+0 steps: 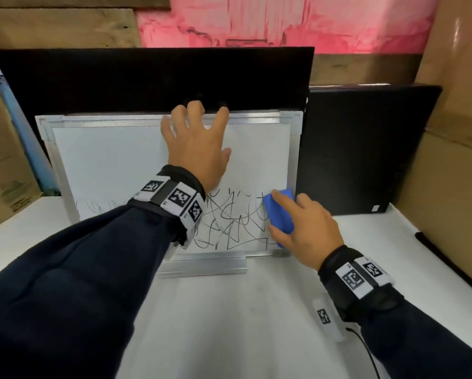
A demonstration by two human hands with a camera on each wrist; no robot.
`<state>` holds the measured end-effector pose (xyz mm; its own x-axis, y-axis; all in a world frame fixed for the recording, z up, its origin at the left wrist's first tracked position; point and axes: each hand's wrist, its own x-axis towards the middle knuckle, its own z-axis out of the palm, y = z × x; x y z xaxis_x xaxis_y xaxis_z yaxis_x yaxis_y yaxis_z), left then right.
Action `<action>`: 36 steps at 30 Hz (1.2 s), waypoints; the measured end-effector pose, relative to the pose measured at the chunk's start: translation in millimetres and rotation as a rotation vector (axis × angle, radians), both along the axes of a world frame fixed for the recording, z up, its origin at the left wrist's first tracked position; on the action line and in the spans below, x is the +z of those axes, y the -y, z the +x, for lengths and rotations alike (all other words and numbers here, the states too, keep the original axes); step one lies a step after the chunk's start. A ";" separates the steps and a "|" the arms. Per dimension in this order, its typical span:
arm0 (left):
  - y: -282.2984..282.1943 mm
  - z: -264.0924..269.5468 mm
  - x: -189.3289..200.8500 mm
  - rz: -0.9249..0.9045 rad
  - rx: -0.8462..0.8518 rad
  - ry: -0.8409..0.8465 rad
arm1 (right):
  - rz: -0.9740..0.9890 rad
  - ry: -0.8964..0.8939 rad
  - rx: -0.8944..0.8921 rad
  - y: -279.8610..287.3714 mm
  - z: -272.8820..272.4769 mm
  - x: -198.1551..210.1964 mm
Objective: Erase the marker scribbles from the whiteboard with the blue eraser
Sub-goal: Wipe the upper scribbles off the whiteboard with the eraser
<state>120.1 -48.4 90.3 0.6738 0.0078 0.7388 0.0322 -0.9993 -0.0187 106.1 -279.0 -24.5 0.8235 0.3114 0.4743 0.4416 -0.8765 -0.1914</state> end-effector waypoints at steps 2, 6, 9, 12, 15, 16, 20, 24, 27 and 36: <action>2.3 3.8 -0.2 0.020 0.001 0.003 | -0.021 0.005 0.032 2.0 1.1 -0.7; 4.8 5.8 6.0 0.037 -0.023 -0.022 | 0.016 0.047 -0.002 4.8 9.3 5.5; 8.3 7.3 11.8 0.025 -0.008 -0.055 | -0.028 -0.018 0.040 2.4 8.1 6.4; 10.0 9.7 14.0 0.016 0.005 -0.065 | -0.165 -0.079 0.072 1.8 1.8 13.1; 9.9 10.0 13.4 0.014 0.008 -0.059 | -0.097 0.000 -0.019 10.0 4.9 29.8; 9.6 9.9 13.4 0.012 0.009 -0.058 | -0.073 0.009 -0.040 13.2 6.5 33.2; 9.6 10.0 14.6 0.009 0.021 -0.063 | -0.212 -0.132 0.017 7.8 -2.1 26.0; 10.4 10.9 14.2 0.000 0.016 -0.062 | -0.118 -0.106 0.006 2.1 -2.2 28.3; 8.7 10.2 14.1 0.007 0.020 -0.061 | -0.019 -0.080 -0.020 0.0 0.5 30.7; 3.2 8.9 15.2 0.054 -0.007 -0.047 | 0.023 -0.038 -0.012 -15.2 -0.2 28.9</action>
